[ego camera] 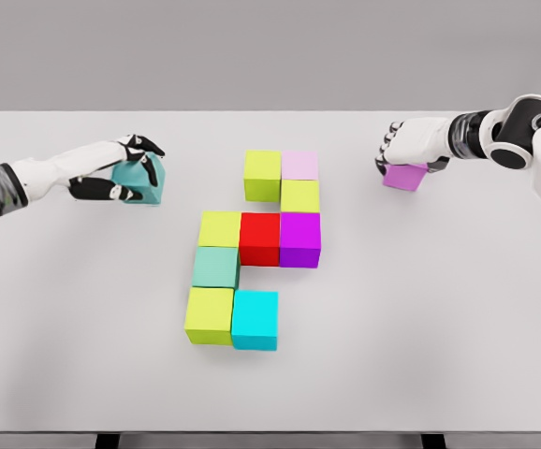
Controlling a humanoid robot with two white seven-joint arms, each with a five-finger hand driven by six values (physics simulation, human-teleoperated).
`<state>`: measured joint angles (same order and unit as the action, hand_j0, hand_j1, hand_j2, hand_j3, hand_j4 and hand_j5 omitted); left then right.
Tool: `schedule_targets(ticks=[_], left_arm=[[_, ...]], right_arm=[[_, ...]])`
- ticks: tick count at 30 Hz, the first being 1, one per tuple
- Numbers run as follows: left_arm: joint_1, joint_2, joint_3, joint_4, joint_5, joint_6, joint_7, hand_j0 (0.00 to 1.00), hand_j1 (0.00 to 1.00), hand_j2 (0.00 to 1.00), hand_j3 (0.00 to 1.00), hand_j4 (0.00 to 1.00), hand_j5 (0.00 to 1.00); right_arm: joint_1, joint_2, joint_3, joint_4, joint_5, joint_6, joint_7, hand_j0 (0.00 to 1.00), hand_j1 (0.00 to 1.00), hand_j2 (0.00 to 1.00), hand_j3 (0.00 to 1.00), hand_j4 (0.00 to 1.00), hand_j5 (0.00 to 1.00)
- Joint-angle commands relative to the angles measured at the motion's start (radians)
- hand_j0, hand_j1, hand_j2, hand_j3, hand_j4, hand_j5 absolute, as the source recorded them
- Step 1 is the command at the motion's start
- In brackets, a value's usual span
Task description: Assemble the squares on the desktop into the number 2
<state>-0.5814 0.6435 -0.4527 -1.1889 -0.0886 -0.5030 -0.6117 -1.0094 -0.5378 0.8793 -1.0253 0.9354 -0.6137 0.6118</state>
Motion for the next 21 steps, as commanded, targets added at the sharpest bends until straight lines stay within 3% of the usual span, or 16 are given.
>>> schedule_targets(ticks=[1,5,10,14,21], left_arm=[[-0.006,-0.044,-0.014,0.038,-0.017,0.009,0.001,0.39,0.39,0.39,0.39,0.39,0.39],[-0.049,-0.108,-0.014,0.115,-0.068,0.009,0.001,0.4,0.4,0.4,0.4,0.4,0.4],[-0.095,-0.168,-0.015,0.184,-0.108,0.009,0.001,0.4,0.4,0.4,0.4,0.4,0.4],[-0.132,-0.232,-0.015,0.238,-0.149,0.009,0.001,0.4,0.4,0.4,0.4,0.4,0.4],[-0.143,-0.265,-0.017,0.239,-0.175,0.024,0.001,0.4,0.4,0.4,0.4,0.4,0.4]], right_arm=[[-0.002,-0.001,-0.002,-0.002,-0.009,0.003,-0.001,0.48,0.48,0.48,0.48,0.48,0.48],[-0.015,-0.008,-0.003,-0.01,-0.04,0.003,-0.001,0.48,0.48,0.48,0.48,0.48,0.48],[-0.015,-0.057,-0.006,-0.075,-0.073,0.003,-0.001,0.49,0.49,0.49,0.49,0.49,0.49],[-0.012,-0.146,-0.01,-0.174,-0.153,0.003,-0.001,0.49,0.49,0.49,0.49,0.49,0.49],[-0.008,-0.269,-0.01,-0.337,-0.276,0.003,-0.001,0.49,0.49,0.49,0.49,0.49,0.49]])
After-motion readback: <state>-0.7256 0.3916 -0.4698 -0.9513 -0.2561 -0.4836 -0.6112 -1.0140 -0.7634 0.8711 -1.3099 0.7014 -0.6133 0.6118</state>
